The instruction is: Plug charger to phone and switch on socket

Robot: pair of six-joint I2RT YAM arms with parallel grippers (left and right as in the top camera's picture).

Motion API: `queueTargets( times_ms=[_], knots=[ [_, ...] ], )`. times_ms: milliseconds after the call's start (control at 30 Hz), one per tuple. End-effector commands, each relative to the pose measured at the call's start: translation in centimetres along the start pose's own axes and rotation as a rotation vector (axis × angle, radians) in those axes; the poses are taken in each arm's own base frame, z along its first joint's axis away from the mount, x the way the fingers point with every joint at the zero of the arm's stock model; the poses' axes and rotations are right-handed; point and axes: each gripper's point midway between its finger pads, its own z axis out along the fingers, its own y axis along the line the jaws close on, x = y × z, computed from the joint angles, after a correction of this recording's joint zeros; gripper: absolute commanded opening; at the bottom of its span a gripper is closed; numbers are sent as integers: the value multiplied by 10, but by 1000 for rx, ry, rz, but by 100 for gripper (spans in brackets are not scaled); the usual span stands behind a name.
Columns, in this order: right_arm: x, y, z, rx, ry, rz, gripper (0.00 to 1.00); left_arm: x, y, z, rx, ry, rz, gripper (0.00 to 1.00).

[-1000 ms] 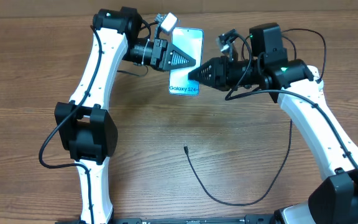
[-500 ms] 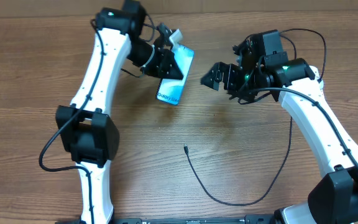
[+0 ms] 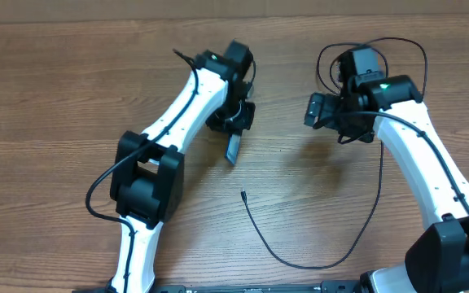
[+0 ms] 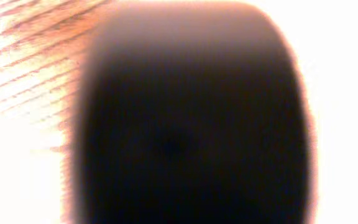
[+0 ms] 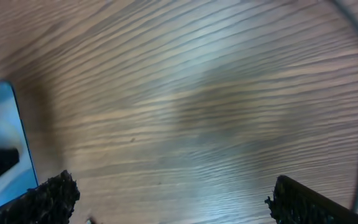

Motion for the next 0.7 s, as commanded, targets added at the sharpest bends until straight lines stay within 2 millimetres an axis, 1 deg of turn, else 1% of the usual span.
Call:
queueTargets(
  times_ms=[0, 200, 333, 400, 667],
  knots=[
    [-9, -5, 3, 17, -32, 12, 100, -6, 14, -6, -100, -70, -57, 4],
    [-22, 3, 3, -20, -85, 9, 100, 0, 10, 4, -135, -65, -42, 5],
    [-22, 4, 3, -20, -86, 9, 100, 4, 8, 6, -144, -57, -36, 13],
    [-22, 4, 3, -20, -86, 9, 100, 5, 6, 7, -144, -54, -31, 15],
    [-22, 4, 3, -20, -86, 9, 100, 11, 8, 13, -150, -38, -62, 13]
  ],
)
